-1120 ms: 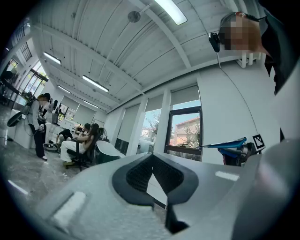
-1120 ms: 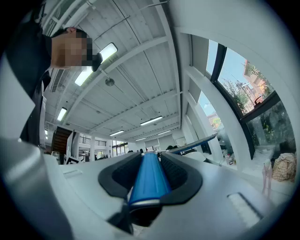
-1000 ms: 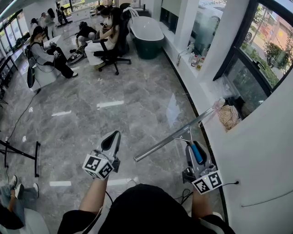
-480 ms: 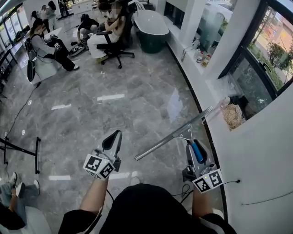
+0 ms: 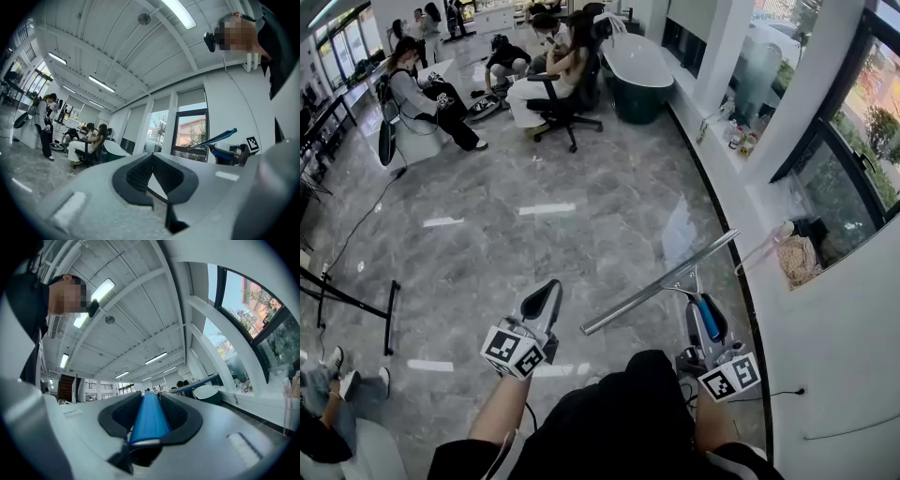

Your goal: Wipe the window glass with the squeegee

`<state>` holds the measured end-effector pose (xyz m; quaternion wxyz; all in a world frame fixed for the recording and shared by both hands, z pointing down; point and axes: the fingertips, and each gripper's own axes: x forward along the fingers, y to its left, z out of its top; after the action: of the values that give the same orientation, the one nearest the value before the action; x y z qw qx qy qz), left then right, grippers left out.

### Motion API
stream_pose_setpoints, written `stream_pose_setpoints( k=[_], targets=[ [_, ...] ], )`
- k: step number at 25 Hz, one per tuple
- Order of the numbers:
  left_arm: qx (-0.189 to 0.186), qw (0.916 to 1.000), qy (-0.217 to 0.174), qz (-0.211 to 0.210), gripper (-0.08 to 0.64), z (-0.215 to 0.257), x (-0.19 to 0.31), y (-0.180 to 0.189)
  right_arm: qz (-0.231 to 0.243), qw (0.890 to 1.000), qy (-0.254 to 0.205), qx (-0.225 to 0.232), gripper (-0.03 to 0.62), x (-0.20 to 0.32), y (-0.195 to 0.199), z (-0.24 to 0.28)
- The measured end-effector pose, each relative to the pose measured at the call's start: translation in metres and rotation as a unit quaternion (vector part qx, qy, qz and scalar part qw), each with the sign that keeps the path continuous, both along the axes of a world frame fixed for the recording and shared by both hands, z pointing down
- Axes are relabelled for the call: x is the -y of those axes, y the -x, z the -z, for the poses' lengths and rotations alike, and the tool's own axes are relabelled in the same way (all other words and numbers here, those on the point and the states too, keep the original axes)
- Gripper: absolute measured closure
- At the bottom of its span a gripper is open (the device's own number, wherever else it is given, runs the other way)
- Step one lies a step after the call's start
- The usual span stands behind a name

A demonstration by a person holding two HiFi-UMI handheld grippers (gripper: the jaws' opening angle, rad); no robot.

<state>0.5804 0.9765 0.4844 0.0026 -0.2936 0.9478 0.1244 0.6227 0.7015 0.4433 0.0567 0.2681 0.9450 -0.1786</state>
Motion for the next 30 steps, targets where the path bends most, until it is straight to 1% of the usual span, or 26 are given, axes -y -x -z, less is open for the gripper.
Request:
stream_pose_setpoints(
  k=[6,8,11,14,17,21,26,30],
  targets=[
    [-0.004,1.0000,-0.008,0.000,0.558,0.000,0.007,0.012,0.004,1.000,0.005,0.004,0.460,-0.007,0.011,-0.003],
    [-0.005,1.0000,-0.004,-0.002,0.558,-0.004,0.010,0.022,0.004,1.000,0.007,0.008,0.460,-0.005,0.016,-0.004],
    [-0.005,1.0000,0.001,0.002,0.558,-0.007,0.017,0.046,0.004,1.000,0.008,0.011,0.460,0.004,0.033,-0.005],
    [-0.004,0.9999,0.010,0.003,0.558,-0.008,0.034,0.076,-0.001,1.000,0.014,0.013,0.460,0.024,0.060,-0.007],
    [-0.001,0.9999,0.012,-0.004,0.558,-0.006,0.056,0.112,-0.011,1.000,0.019,0.016,0.460,0.048,0.097,-0.009],
    [0.000,0.9999,0.010,-0.005,0.558,-0.005,0.083,0.165,-0.018,0.999,0.014,0.024,0.460,0.081,0.146,-0.007],
    [0.005,0.9998,0.013,-0.013,0.558,0.000,0.129,0.230,-0.024,0.999,0.006,0.025,0.460,0.123,0.208,-0.004],
    [0.007,0.9996,0.015,-0.023,0.558,0.002,0.167,0.276,-0.032,0.999,0.002,0.025,0.460,0.160,0.248,-0.003]
  ],
)
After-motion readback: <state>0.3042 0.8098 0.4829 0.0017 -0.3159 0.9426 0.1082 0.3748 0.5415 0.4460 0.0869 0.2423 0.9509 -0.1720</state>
